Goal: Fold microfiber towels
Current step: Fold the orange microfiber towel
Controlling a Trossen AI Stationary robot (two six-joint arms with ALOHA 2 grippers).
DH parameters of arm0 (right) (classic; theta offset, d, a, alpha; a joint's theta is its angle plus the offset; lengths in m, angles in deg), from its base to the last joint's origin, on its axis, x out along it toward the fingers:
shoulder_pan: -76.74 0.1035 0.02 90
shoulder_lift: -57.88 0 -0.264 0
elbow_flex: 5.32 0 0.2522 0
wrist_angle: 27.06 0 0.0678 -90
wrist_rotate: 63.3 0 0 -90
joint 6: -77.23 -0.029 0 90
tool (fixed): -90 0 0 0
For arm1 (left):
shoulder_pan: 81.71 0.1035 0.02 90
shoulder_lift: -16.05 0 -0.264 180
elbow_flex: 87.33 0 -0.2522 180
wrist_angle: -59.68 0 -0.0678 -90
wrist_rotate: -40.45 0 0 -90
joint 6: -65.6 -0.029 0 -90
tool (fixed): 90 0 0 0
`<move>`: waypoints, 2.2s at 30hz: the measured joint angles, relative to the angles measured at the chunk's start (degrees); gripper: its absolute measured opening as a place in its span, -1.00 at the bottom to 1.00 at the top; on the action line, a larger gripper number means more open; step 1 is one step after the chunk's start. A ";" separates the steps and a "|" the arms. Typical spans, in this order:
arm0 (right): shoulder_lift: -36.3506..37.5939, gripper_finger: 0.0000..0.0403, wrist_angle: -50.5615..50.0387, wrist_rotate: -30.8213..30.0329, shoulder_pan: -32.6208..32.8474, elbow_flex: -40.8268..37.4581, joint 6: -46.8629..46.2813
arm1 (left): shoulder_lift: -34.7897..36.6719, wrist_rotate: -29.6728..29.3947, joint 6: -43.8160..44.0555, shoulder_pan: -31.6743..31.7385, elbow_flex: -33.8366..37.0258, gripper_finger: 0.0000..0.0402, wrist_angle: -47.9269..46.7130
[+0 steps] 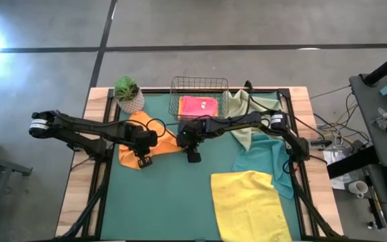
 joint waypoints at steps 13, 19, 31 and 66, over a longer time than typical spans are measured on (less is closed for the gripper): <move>0.25 -0.96 -2.81 1.06 0.00 0.96 -3.39 | 0.22 6.44 -0.07 0.00 -3.07 -0.99 -1.28; 0.25 -0.96 -5.75 0.36 0.00 0.98 -3.37 | 0.24 11.45 1.51 0.00 -4.69 -0.99 -4.31; 1.60 -0.96 -7.92 -0.46 0.02 1.03 -3.35 | 0.24 16.37 1.62 0.00 -3.87 -0.99 -4.52; 4.01 -0.96 -10.57 -2.62 0.00 0.98 -3.29 | -7.36 16.14 -1.44 -5.93 -1.27 -0.54 2.70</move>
